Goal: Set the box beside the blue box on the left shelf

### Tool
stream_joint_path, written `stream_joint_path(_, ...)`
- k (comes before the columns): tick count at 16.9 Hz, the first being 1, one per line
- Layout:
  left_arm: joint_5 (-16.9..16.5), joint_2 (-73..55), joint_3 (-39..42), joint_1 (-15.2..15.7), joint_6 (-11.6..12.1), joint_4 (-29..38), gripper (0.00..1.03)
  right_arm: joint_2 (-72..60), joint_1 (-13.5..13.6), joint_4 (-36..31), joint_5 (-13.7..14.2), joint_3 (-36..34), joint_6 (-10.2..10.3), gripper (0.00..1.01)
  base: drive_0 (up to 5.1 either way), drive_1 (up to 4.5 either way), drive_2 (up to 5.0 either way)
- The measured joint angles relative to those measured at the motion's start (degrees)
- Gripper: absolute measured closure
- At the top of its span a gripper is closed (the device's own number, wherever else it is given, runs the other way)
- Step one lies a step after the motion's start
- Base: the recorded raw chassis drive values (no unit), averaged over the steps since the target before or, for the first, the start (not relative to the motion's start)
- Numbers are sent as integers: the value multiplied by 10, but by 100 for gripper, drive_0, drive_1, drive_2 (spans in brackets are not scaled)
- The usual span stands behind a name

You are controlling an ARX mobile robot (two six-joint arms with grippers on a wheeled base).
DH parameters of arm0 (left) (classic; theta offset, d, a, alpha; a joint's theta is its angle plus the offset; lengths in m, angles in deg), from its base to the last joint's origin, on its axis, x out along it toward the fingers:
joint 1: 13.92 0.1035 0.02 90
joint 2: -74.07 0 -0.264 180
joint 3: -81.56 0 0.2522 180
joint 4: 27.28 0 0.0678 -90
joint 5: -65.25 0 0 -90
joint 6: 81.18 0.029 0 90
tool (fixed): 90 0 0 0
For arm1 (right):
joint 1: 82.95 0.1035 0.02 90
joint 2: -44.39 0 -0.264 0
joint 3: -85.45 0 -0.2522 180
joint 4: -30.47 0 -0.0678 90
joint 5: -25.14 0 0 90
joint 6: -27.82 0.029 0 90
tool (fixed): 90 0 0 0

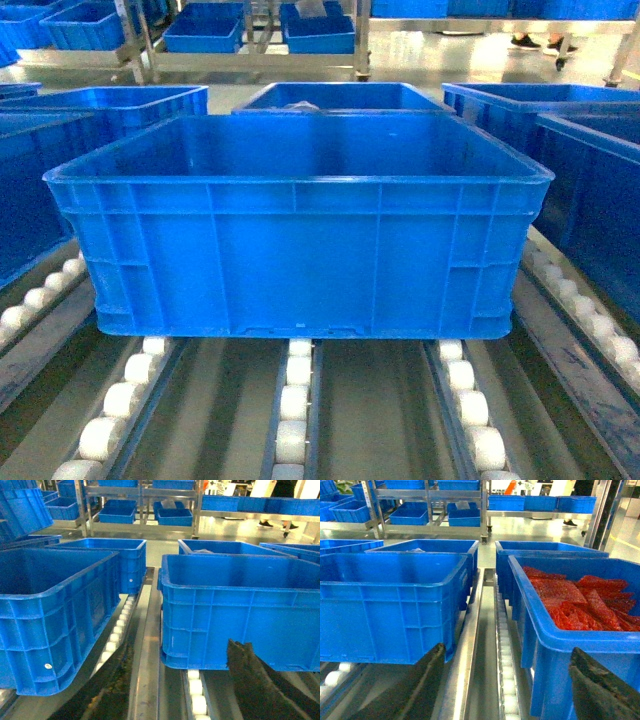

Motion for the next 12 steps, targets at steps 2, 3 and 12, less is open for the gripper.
stream_joint_path(2, 0, 0, 0, 0, 0, 0, 20, 0, 0, 0, 0, 0, 0, 7, 0, 0, 0)
stream_joint_path(3, 0, 0, 0, 0, 0, 0, 7, 0, 0, 0, 0, 0, 0, 2, 0, 0, 0)
stream_joint_path(12, 0, 0, 0, 0, 1, 0, 5, 0, 0, 0, 0, 0, 0, 3, 0, 0, 0)
